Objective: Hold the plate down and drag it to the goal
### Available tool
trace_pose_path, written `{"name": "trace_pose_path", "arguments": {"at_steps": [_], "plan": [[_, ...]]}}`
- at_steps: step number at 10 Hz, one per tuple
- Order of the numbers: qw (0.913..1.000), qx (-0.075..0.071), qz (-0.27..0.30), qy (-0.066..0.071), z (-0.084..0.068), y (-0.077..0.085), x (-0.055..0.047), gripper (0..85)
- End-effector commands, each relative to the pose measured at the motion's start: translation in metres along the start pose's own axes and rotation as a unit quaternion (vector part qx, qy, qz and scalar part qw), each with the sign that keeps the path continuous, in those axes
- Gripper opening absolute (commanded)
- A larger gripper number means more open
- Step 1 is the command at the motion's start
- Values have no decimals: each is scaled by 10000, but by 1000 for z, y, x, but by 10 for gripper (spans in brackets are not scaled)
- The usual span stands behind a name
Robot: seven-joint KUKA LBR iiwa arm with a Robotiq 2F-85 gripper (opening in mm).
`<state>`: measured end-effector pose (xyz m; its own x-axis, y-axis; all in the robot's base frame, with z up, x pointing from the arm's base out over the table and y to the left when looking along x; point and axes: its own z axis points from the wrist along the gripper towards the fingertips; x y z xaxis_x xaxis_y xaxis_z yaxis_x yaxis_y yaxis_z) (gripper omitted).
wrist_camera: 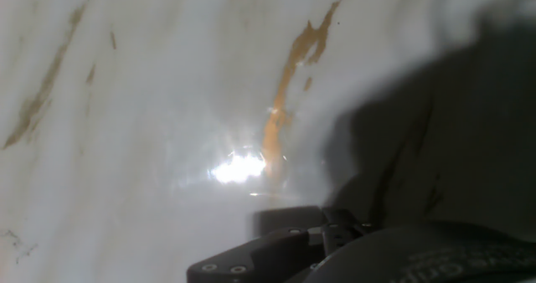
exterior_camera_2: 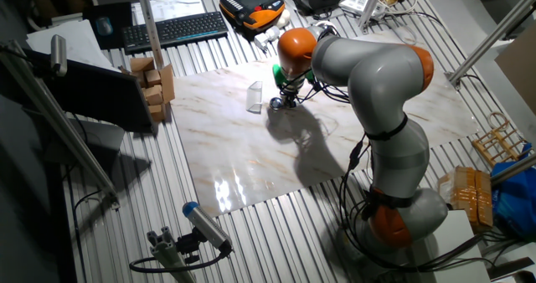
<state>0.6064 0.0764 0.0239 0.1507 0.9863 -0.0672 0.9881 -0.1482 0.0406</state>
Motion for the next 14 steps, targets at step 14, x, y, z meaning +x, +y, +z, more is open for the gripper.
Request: {"name": "trace_pose_path", "arguments": {"at_steps": [14], "plan": [[9996, 158, 239, 45, -5, -2, 32, 0]]}}
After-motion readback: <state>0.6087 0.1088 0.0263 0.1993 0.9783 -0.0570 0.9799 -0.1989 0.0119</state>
